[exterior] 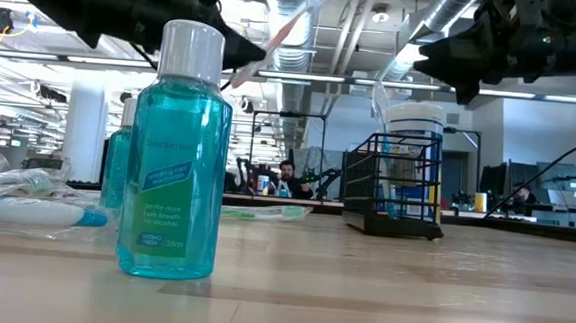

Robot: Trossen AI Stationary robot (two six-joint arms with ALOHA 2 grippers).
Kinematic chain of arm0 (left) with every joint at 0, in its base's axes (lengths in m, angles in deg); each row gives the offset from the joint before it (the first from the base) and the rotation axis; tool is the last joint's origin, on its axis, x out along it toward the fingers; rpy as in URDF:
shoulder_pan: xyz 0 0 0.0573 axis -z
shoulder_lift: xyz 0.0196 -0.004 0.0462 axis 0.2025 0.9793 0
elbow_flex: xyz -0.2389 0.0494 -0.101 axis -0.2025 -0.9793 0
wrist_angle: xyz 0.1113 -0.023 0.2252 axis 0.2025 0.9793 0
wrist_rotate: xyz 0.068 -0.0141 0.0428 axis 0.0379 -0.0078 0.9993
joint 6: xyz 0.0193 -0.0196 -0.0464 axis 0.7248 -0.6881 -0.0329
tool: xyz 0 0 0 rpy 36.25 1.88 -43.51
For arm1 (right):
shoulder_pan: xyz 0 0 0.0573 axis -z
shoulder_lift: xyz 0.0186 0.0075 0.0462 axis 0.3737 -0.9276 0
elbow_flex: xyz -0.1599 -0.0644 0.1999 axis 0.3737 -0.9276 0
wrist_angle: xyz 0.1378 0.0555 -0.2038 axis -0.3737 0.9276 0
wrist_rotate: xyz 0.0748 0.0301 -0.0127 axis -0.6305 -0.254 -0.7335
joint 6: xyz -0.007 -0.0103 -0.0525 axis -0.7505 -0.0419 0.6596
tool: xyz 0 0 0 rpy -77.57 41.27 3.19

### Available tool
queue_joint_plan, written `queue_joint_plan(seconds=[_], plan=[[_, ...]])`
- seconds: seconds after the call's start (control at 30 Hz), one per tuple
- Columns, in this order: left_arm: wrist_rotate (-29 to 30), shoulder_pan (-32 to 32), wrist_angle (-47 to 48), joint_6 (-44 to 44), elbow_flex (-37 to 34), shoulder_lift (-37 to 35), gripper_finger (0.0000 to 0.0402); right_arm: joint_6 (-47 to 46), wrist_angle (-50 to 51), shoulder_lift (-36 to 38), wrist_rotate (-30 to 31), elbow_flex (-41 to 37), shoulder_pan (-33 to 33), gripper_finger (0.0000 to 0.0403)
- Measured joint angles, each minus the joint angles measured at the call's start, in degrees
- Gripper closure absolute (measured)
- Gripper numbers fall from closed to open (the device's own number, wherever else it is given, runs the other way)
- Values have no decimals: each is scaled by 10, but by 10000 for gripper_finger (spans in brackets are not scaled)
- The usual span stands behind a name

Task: Pick & Place toothbrushing station
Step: Put the top orange toothbrush into the wire mesh organizer

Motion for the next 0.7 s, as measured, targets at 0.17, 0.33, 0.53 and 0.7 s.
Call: queue_joint_plan(seconds=[0.17, 0.33, 0.53, 0.7], plan=[[-7, 0, -95, 0, 0, 51, 394, 13, -18, 0, 0, 0, -2, 270], [-16, 0, -118, 0, 24, 93, 394, 13, -32, -2, -1, 0, -3, 269], [-29, 0, -121, 8, 84, 145, 393, 28, -79, -29, -3, 0, -14, 270], [-30, 2, -121, 15, 126, 183, 393, 39, -122, -51, -3, 2, -18, 268]])
